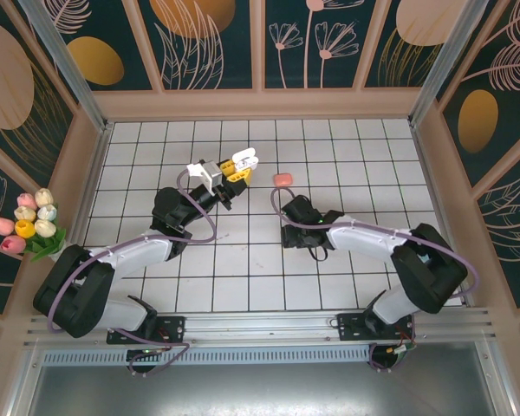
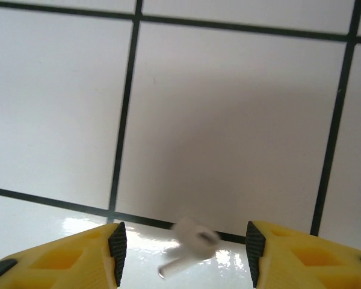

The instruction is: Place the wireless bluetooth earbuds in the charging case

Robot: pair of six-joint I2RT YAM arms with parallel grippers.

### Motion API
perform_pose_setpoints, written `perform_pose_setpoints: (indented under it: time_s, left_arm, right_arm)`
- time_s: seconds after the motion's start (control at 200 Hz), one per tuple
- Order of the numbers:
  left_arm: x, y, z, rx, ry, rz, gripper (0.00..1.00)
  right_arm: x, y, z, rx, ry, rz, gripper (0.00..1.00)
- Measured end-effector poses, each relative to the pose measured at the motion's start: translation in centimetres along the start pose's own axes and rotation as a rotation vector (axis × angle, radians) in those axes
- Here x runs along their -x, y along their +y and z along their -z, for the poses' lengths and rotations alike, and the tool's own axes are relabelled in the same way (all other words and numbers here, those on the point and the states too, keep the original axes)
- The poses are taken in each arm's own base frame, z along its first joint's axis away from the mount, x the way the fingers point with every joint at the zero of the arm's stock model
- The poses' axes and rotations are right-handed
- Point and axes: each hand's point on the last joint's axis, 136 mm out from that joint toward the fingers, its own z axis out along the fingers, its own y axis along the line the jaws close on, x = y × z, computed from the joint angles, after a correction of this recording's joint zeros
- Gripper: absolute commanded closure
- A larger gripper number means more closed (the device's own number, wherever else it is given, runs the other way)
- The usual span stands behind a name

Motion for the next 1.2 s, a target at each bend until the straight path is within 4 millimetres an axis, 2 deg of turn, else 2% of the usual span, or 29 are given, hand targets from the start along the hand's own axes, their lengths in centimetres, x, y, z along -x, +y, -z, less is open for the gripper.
perform_pose_setpoints:
  time_s: [0.15,0.345,0.54,0.676,0.946,1.201]
  left_arm:
    - [0.0,0.0,0.0,0.000,0.000,0.000,1.00]
    - [0.0,0.0,0.0,0.000,0.000,0.000,1.00]
    - [0.0,0.0,0.0,0.000,0.000,0.000,1.00]
    - [0.0,0.0,0.0,0.000,-0.001,0.000,1.00]
    - [0.1,0.0,0.0,0.000,-0.002,0.000,1.00]
    - [0.3,0.0,0.0,0.002,-0.012,-0.005,1.00]
  right_arm:
    - [0.8,0.3,1.1,0.022,-0.033,-0.031,0.43]
    - [1.1,-0.4,0.4,-0.057,-0.009,-0.175,0.44]
    - [0.1,-1.5,-0.2,-0.106,-0.006,-0.397,0.46]
    - [-0.7,-1.5,-0.4,-0.113,-0.003,-0.507,0.46]
    - [-0.3,-0.3,-1.4,-0.129,-0.001,-0.565,0.46]
    - [-1.1,-0.7,-2.4,-0.183,0.015,-0.586,0.46]
